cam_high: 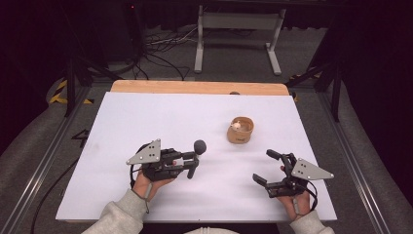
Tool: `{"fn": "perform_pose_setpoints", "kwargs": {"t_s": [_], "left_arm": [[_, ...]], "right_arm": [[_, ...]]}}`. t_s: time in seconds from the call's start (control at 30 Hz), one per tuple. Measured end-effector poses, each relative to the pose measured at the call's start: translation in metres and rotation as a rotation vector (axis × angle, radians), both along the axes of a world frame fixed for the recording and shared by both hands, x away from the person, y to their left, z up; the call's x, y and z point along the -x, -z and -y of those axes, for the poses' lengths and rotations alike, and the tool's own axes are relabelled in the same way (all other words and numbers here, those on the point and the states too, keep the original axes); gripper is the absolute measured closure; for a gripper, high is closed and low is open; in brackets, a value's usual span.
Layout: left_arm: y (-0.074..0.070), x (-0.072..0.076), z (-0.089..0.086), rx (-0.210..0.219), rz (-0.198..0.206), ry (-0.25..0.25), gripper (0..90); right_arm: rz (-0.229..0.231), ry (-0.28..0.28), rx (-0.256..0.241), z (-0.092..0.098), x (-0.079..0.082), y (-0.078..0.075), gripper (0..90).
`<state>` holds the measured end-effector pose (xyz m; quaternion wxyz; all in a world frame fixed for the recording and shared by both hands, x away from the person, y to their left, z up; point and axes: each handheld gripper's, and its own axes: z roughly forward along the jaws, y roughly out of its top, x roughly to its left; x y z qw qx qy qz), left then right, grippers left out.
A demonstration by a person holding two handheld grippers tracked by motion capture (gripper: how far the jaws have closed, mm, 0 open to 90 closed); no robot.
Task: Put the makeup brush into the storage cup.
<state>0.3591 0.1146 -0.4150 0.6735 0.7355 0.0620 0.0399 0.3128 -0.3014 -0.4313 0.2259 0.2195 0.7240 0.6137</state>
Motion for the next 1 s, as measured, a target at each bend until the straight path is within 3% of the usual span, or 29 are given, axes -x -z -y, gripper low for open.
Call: {"fn": "perform_pose_setpoints", "kwargs": {"t_s": [0.27,0.4,0.73,1.0], "left_arm": [[0.002,0.002,0.003,-0.013,0.027,0.014,70.9],[0.002,0.003,0.004,-0.019,0.029,0.021,70.9],[0.004,0.004,0.008,-0.032,0.009,0.036,70.9],[0.005,0.004,0.010,-0.037,0.003,0.043,70.9]], "right_arm": [[0.012,-0.011,0.002,0.000,0.001,-0.004,6.0],[0.024,-0.091,0.042,-0.014,0.006,-0.017,7.1],[0.033,-0.241,0.059,-0.055,0.003,-0.045,7.2],[0.037,-0.291,0.040,-0.074,-0.005,-0.057,7.2]]}}
